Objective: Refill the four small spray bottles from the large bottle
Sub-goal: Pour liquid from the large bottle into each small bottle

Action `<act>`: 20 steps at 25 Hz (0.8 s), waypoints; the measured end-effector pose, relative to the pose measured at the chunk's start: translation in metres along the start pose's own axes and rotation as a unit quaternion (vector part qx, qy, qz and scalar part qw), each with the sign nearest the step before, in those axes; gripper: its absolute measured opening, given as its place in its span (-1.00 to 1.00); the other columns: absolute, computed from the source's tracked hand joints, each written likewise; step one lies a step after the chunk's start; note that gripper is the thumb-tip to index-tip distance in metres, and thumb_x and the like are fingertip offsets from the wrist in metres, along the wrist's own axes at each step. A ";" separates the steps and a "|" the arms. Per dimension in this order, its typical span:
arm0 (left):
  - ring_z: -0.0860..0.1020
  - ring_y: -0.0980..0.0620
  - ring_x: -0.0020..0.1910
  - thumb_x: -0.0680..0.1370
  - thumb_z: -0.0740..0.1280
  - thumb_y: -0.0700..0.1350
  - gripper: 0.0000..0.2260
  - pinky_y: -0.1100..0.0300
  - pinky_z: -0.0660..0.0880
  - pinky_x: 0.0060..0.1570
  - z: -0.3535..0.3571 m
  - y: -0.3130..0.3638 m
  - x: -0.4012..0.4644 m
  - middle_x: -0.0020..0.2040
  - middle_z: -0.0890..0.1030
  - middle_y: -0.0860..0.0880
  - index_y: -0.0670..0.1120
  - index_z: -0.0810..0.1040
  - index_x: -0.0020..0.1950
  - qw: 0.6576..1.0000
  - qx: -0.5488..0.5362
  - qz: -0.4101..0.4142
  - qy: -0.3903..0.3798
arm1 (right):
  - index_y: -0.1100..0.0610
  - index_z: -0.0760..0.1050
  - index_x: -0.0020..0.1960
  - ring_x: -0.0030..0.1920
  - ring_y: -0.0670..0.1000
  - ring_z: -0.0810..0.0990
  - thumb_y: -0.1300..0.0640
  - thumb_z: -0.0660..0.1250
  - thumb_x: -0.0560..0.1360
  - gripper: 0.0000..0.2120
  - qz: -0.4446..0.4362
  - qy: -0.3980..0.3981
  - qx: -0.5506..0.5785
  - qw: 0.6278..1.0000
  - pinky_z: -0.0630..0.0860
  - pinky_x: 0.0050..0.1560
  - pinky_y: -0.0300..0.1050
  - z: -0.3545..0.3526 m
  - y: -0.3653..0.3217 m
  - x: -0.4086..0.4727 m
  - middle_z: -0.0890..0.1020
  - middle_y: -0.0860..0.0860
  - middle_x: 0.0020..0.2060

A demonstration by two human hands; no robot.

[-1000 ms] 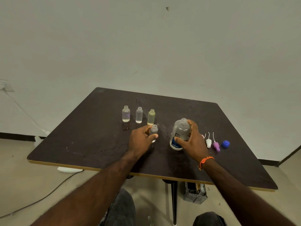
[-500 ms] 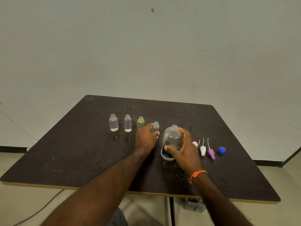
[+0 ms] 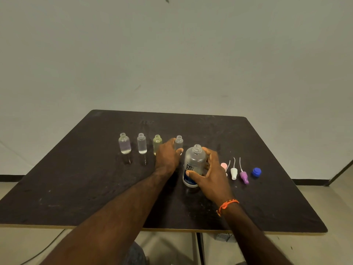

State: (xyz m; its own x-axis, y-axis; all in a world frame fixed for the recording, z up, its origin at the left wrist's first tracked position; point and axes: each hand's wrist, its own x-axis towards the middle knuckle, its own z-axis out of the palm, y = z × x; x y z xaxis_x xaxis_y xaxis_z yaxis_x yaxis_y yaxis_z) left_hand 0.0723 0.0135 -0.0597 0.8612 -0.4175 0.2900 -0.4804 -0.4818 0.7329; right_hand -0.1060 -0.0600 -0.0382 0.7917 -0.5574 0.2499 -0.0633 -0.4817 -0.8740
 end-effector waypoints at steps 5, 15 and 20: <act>0.59 0.00 -0.17 0.53 0.47 -0.04 -0.85 0.16 0.44 -0.16 -0.007 0.003 -0.004 -0.20 0.59 0.06 0.01 0.51 -0.10 0.999 0.042 0.009 -0.009 | -0.14 0.30 0.39 0.22 -0.21 0.56 0.09 0.59 0.30 -0.24 0.001 0.022 -0.004 1.000 0.54 0.27 -0.08 0.003 -0.003 -0.001 0.57 -0.21 0.21; 0.51 0.23 -0.36 0.42 0.50 0.01 -0.84 0.39 0.34 -0.34 -0.056 -0.006 -0.067 -0.34 0.53 0.17 0.05 0.54 -0.15 0.998 0.051 0.036 -0.011 | -0.13 0.26 0.41 0.22 -0.06 0.57 0.11 0.59 0.32 -0.22 0.011 0.018 -0.016 1.000 0.54 0.27 0.02 0.003 -0.004 0.007 0.56 -0.11 0.25; 0.55 0.28 -0.23 0.47 0.53 -0.03 -0.76 0.39 0.44 -0.17 -0.065 -0.012 -0.083 -0.15 0.63 0.17 -0.01 0.63 0.10 0.998 0.021 0.055 -0.021 | -0.10 0.25 0.42 0.26 -0.02 0.54 0.12 0.59 0.35 -0.22 0.014 0.007 -0.012 1.000 0.54 0.30 0.04 -0.001 -0.011 0.005 0.53 -0.08 0.31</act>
State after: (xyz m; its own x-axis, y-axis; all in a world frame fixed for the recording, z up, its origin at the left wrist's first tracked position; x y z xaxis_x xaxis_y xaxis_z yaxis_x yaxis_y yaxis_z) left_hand 0.0173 0.1040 -0.0526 0.7956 -0.5009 0.3406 -0.5788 -0.4625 0.6717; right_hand -0.1020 -0.0587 -0.0268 0.7810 -0.5804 0.2306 -0.1012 -0.4820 -0.8703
